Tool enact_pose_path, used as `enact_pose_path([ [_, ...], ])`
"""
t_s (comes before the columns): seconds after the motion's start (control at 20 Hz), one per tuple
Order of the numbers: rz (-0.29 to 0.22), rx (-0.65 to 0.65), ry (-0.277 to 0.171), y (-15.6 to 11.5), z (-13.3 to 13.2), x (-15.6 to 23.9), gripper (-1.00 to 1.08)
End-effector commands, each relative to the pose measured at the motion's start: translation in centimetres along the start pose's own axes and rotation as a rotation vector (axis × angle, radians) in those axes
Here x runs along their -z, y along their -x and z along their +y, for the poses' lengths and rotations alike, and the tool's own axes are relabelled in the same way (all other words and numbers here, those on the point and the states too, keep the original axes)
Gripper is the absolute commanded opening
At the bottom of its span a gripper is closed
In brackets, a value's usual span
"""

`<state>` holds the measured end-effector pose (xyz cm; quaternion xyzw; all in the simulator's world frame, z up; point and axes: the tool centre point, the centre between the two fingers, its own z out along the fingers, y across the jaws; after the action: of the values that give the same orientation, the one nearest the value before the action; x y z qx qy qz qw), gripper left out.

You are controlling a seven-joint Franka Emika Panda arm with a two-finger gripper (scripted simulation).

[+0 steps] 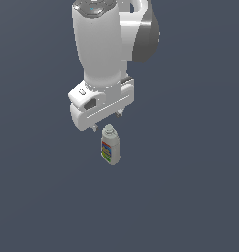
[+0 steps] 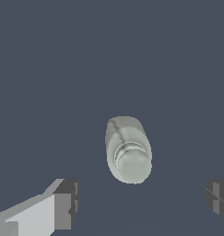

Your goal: Pick up the object and move it to a goal position.

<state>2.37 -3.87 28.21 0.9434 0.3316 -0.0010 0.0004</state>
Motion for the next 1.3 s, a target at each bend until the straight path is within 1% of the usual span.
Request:
enact_pose_path([
  [0.0, 0.002, 0.019, 0.000, -0.2, 0.2, -0.1, 1.00],
  [0.4, 0.002, 0.025, 0.000, -0.2, 0.3, -0.5, 1.00],
  [0.9, 0.002, 0.028, 0.000, -0.2, 0.3, -4.5, 1.00],
  [1.15, 0.002, 0.028, 0.000, -0.2, 0.4, -5.2, 1.00],
  [1.2, 0.002, 0.028, 0.000, -0.2, 0.4, -5.2, -1.00],
  [1.25, 0.002, 0.028, 0.000, -0.2, 0.4, -5.2, -1.00],
])
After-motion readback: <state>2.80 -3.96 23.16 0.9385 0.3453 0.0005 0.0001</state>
